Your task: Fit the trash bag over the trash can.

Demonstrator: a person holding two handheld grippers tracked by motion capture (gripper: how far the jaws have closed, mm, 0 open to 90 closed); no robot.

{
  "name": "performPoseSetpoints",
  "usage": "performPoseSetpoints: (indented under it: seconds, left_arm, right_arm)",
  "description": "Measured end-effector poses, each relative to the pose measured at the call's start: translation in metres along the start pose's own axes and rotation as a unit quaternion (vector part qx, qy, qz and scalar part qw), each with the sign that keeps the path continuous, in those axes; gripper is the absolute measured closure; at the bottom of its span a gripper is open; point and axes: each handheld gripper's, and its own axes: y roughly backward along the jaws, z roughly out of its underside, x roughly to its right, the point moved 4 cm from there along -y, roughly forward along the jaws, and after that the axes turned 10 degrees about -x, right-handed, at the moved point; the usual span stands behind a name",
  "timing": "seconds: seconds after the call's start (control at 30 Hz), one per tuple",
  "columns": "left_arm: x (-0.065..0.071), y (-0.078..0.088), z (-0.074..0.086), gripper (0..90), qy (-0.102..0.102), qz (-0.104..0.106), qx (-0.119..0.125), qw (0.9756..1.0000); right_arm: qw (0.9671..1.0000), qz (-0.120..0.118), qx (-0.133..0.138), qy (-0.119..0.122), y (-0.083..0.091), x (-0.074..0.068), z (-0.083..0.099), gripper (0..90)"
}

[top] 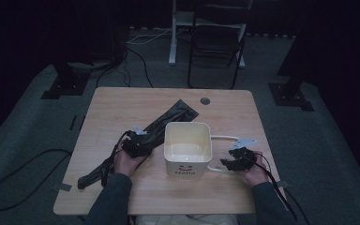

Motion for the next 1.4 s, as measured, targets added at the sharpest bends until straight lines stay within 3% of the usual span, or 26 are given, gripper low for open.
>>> performPoseSetpoints:
  seconds: [0.23,0.43,0.47,0.5,0.67,0.83,1.1,1.4]
  left_arm:
    - [-0.003,0.002,0.001,57.7,-0.005,0.004,0.005,1.0000]
    - [-0.007,0.003,0.000,81.5,0.000,0.009,0.005,0.9999]
    - [-0.009,0.003,0.001,81.5,0.001,0.012,0.005,0.9999]
    - [-0.010,0.003,0.002,87.7,0.003,0.017,0.006,0.9998]
    - [-0.015,0.006,0.006,89.4,-0.002,0.023,0.007,0.9997]
    - [-0.018,0.016,0.008,89.5,-0.011,0.042,0.035,0.9984]
    - [-0.027,0.035,0.010,89.5,-0.007,0.072,0.068,0.9951]
    - [-0.031,0.062,0.003,89.5,-0.020,0.090,0.095,0.9912]
  right_arm:
    - [1.0000,-0.001,-0.003,0.001,-0.001,0.000,0.001,41.9]
    - [1.0000,-0.001,-0.003,0.000,-0.001,0.000,0.001,42.0]
    - [1.0000,-0.001,-0.004,-0.001,-0.001,0.000,0.001,42.1]
    - [1.0000,-0.002,-0.004,0.000,-0.001,0.000,0.002,42.3]
    - [1.0000,-0.002,-0.004,-0.001,-0.001,0.001,0.002,42.6]
    - [1.0000,-0.002,-0.005,0.000,-0.001,0.001,0.002,42.7]
    - [1.0000,-0.002,-0.005,0.002,-0.002,0.000,0.002,42.9]
    - [1.0000,-0.002,-0.006,0.002,-0.002,0.000,0.002,42.9]
